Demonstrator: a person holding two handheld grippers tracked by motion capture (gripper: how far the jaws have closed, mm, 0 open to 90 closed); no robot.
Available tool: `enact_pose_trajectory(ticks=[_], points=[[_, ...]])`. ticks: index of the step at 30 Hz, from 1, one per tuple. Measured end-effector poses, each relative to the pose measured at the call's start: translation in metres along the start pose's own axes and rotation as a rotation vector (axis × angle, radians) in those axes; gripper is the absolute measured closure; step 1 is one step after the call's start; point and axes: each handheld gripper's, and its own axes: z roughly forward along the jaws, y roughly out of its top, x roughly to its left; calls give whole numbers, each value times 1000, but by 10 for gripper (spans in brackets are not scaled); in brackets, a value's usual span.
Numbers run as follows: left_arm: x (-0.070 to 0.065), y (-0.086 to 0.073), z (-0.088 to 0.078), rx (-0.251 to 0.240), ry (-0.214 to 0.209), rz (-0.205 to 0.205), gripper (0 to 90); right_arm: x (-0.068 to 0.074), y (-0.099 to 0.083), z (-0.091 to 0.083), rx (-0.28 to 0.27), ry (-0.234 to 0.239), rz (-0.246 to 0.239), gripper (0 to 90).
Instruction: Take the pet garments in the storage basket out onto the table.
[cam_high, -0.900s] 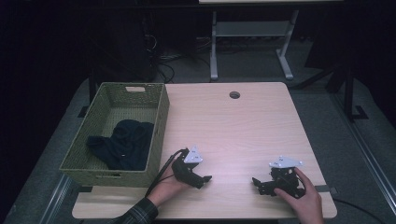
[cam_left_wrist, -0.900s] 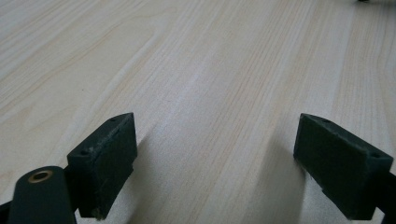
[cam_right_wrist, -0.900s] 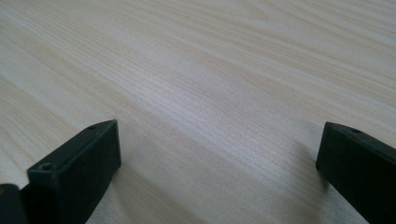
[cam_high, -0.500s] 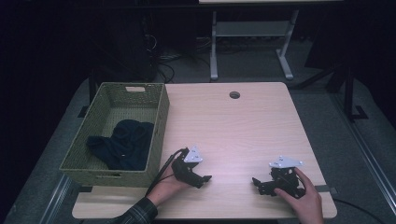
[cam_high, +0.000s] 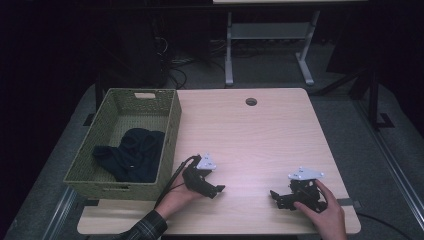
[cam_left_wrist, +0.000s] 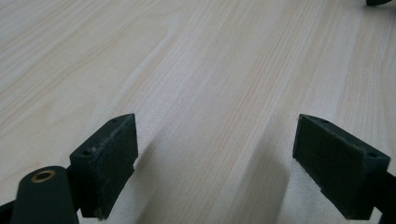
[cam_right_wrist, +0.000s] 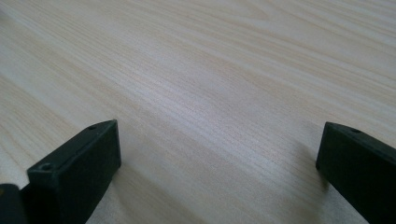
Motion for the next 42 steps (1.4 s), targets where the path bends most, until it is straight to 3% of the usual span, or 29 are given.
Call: enact_pose_trajectory(ticks=[4,8,17,21,42], points=[[2,0,-3,-17,-20,-38,137,0,0,0,0,-1,0,0],[3,3,-6,-10,-9,-22,136,0,0,0,2,1,3,0],[8,6,-14,-14,13,-35,136,0,0,0,2,2,2,0],[9,7,-17,-30,12,-45,136,0,0,0,2,2,2,0],[7,18,-27,-3,13,-40,137,0,0,0,2,4,2,0]])
